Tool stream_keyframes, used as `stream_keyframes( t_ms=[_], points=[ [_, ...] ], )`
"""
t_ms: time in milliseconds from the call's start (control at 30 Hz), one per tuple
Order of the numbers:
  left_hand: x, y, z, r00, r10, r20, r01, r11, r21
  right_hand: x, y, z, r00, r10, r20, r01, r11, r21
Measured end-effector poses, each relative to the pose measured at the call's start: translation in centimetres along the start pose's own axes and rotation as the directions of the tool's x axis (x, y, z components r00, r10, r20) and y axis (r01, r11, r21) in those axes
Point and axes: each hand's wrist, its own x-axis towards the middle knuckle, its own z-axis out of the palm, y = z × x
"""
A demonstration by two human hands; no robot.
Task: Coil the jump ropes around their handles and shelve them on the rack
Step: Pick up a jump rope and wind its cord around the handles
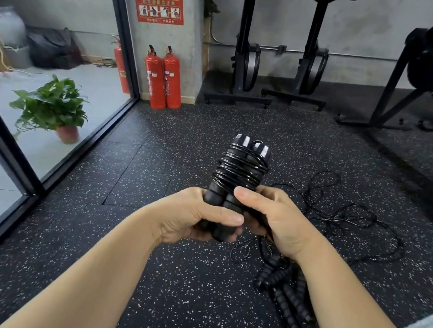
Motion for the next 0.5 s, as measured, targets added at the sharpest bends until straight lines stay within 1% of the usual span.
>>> stream_keyframes(
  t_ms=[100,200,300,400,500],
  points=[
    [0.05,0.01,0.62,0.997,0.054,-0.050,-0.055,0.998,-0.005,-0.04,-0.27,-0.13,1.000,-0.007,0.018,0.006,0.999,0.047],
    [0.30,-0.01,0.89,0.985,0.108,-0.136,-0.099,0.992,0.073,0.32,-0.24,-0.06,1.000,-0.029,0.001,0.029,0.999,-0.014],
    [0.61,0.03,0.88,0.969,0.138,-0.206,-0.132,0.990,0.041,0.49,-0.31,-0.06,0.999,-0.035,0.010,0.036,0.992,-0.124],
    [0.53,0.08,0.90,0.951,0.148,-0.271,-0.150,0.989,0.014,0.24,-0.68,-0.01,0.996,0.033,0.080,-0.010,0.964,-0.266],
    [0.30,0.20,0.61,0.947,0.121,-0.299,-0.122,0.992,0.013,-0.12,-0.70,-0.60,0.976,0.166,0.139,-0.110,0.933,-0.343]
  ],
)
